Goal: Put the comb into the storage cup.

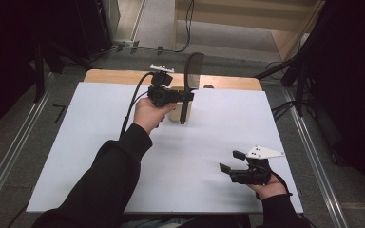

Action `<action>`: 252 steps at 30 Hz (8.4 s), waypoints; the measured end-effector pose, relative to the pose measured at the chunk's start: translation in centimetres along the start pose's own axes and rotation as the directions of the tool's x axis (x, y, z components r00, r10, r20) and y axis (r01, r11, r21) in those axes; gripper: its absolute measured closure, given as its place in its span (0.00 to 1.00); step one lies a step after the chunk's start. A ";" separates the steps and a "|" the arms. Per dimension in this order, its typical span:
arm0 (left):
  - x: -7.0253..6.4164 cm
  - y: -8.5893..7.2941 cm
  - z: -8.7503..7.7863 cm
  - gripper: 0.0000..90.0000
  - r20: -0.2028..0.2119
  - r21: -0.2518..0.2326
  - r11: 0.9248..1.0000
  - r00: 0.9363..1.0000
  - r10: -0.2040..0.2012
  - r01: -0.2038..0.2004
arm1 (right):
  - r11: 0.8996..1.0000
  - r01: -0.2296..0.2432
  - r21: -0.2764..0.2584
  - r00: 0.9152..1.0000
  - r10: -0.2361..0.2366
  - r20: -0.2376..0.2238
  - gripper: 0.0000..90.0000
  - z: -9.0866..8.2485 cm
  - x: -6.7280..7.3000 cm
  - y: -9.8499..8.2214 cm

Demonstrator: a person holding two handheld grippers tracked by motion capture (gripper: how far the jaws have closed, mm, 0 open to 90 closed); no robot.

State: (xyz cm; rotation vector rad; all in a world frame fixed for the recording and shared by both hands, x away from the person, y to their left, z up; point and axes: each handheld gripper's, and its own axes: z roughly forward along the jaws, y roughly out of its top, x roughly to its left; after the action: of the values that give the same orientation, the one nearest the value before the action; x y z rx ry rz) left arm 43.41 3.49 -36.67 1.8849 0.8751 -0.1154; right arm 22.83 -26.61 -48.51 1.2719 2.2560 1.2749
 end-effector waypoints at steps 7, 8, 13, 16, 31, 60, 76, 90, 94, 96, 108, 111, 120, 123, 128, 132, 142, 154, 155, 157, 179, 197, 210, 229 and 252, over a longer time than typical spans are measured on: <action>0.9 0.8 -0.3 0.81 -0.022 -0.022 1.000 1.000 -0.012 0.012 | 1.000 0.003 -0.004 1.000 -0.003 -0.006 0.24 0.1 0.1 0.0; 0.9 0.9 -0.2 0.81 -0.027 -0.027 1.000 1.000 -0.012 0.012 | 1.000 0.002 -0.002 1.000 -0.002 -0.006 0.24 0.1 0.1 0.0; 1.3 1.6 -0.3 0.81 -0.041 -0.039 0.999 0.999 -0.007 0.006 | 1.000 -0.001 -0.004 1.000 0.001 -0.009 0.24 0.1 0.1 0.0; 1.6 1.9 -0.4 0.81 -0.041 -0.046 0.999 0.999 -0.005 0.003 | 1.000 0.002 -0.003 1.000 -0.002 -0.006 0.24 0.1 0.1 0.0; 3.1 3.2 -0.1 0.81 -0.116 -0.071 0.997 0.993 -0.009 0.001 | 1.000 0.003 -0.006 1.000 -0.003 -0.013 0.24 0.1 0.1 0.1; 4.5 4.4 1.9 0.81 -0.133 -0.123 0.992 0.991 0.011 -0.027 | 0.999 0.008 -0.033 1.000 -0.009 -0.011 0.24 -0.1 0.0 0.3; 5.6 3.7 2.4 0.81 -0.183 -0.107 0.994 0.983 0.017 -0.038 | 0.999 0.014 -0.031 1.000 -0.014 -0.003 0.24 -0.1 0.0 0.4; 6.0 2.6 3.0 0.81 -0.168 -0.100 0.994 0.986 0.018 -0.035 | 1.000 0.009 -0.028 1.000 -0.010 -0.011 0.24 0.0 0.0 0.3; 6.1 2.2 3.3 0.81 -0.162 -0.097 0.995 0.987 0.012 -0.028 | 1.000 0.010 -0.027 1.000 -0.011 -0.015 0.24 0.1 0.0 0.3; 6.2 2.0 3.4 0.81 -0.165 -0.093 0.995 0.986 0.015 -0.030 | 1.000 0.011 -0.025 1.000 -0.012 -0.016 0.24 0.1 0.0 0.3; 6.5 1.2 3.7 0.81 -0.160 -0.088 0.996 0.987 0.017 -0.031 | 1.000 0.009 -0.019 1.000 -0.010 -0.015 0.24 0.1 0.0 0.3; 6.6 1.1 3.8 0.81 -0.156 -0.091 0.995 0.988 0.018 -0.032 | 1.000 0.008 -0.020 1.000 -0.008 -0.015 0.24 0.2 0.0 0.3; 6.8 0.6 4.0 0.81 -0.147 -0.088 0.996 0.989 0.017 -0.030 | 1.000 0.011 -0.024 1.000 -0.012 -0.015 0.24 0.1 -0.1 0.3; 6.8 0.4 4.1 0.81 -0.145 -0.083 0.996 0.989 0.021 -0.034 | 1.000 0.014 -0.024 1.000 -0.014 -0.015 0.24 0.1 -0.1 0.3; 6.9 0.4 4.1 0.81 -0.146 -0.082 0.996 0.989 0.025 -0.037 | 1.000 0.013 -0.025 1.000 -0.014 -0.016 0.24 0.1 -0.1 0.3; 6.8 0.4 4.2 0.81 -0.150 -0.079 0.996 0.988 0.027 -0.040 | 1.000 0.013 -0.025 1.000 -0.014 -0.016 0.24 0.1 -0.1 0.3; 7.3 0.8 2.9 0.43 -0.142 -0.102 0.995 0.990 0.001 -0.016 | 1.000 0.014 -0.028 1.000 -0.015 -0.015 0.24 0.2 -0.1 0.4; 8.1 0.7 0.8 0.38 -0.143 -0.096 0.995 0.989 -0.027 0.013 | 1.000 0.016 -0.021 1.000 -0.016 -0.014 0.24 0.3 0.0 0.5; 8.1 0.7 0.6 0.38 -0.139 -0.096 0.995 0.990 -0.026 0.013 | 1.000 0.015 -0.021 1.000 -0.015 -0.016 0.24 0.3 0.0 0.4; 8.0 0.6 0.4 0.38 -0.131 -0.088 0.996 0.991 -0.026 0.015 | 1.000 0.018 -0.019 1.000 -0.018 -0.016 0.24 0.3 0.0 0.5; 8.2 -1.9 -2.3 0.37 -0.102 -0.053 0.997 0.993 -0.052 0.047 | 1.000 0.022 -0.009 0.999 -0.022 -0.026 0.24 0.8 -0.1 0.7; 8.1 -4.1 -3.7 0.35 -0.058 -0.027 0.999 0.998 -0.037 0.035 | 1.000 0.023 -0.007 1.000 -0.023 -0.021 0.24 0.9 -0.2 0.7; 7.0 -5.6 -4.1 0.35 -0.034 0.007 1.000 0.999 -0.021 0.021 | 1.000 0.018 0.001 1.000 -0.018 -0.021 0.24 1.0 -0.2 0.7; 5.6 -7.3 -5.5 0.35 -0.028 0.026 1.000 1.000 -0.008 0.008 | 1.000 0.018 0.002 1.000 -0.018 -0.021 0.24 1.0 -0.3 0.7; 4.2 -10.3 -7.2 0.35 -0.041 0.034 0.999 0.999 0.010 -0.008 | 1.000 0.020 0.018 1.000 -0.020 -0.018 0.24 1.0 -0.3 0.6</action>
State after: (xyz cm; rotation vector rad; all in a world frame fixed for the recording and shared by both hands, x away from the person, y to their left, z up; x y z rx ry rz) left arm 38.01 13.95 -42.80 1.9283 0.8974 -0.0865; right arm 23.99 -26.15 -48.69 1.2458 2.2910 1.2665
